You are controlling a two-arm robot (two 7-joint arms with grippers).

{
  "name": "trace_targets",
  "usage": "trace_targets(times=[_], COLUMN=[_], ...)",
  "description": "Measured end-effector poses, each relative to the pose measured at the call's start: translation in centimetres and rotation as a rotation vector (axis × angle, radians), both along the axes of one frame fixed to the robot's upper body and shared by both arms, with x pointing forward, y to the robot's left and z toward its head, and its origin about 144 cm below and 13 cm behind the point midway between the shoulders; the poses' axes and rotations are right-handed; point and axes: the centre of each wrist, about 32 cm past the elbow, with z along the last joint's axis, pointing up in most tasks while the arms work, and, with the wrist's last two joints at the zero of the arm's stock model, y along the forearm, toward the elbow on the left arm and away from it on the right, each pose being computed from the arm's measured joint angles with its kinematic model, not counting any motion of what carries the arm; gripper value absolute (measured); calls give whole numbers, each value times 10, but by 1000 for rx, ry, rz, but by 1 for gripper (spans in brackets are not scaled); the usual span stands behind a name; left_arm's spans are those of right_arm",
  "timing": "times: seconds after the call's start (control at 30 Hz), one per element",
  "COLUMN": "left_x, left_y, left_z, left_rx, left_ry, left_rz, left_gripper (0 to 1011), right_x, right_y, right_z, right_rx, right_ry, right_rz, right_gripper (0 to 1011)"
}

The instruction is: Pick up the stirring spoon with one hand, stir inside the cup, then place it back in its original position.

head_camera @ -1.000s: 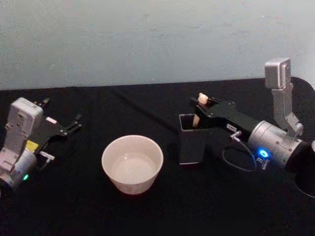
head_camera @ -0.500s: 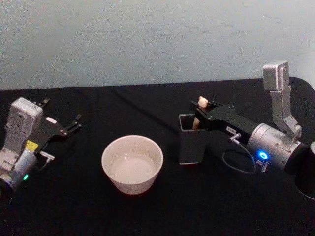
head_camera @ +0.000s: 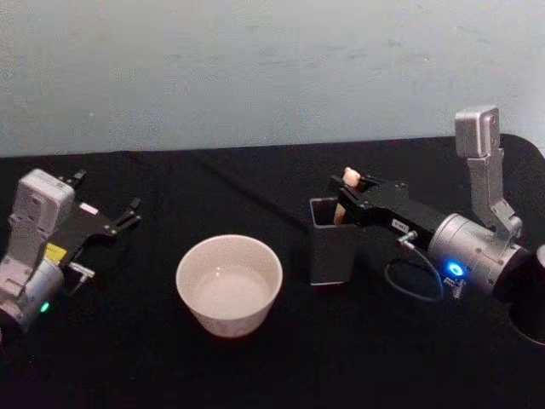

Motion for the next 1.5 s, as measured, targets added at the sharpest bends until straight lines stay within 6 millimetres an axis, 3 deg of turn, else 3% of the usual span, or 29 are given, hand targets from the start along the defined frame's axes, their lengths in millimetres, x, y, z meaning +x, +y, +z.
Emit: trace_targets(times=[0.3,1.13,1.5], left_x=[0,0,0], left_y=[0,0,0], left_z=[0,0,0], left_rx=[0,0,0], left_ry=[0,0,0], left_rz=[0,0,0], left_gripper=[1001,1002,1001], right_x=[0,0,0], right_y=[0,0,4], right_z=[0,1,6], right_rx=[0,1,40], right_ry=[-1,-3,-107], right_rz=[0,1,-68], right_gripper=[226,995,1002])
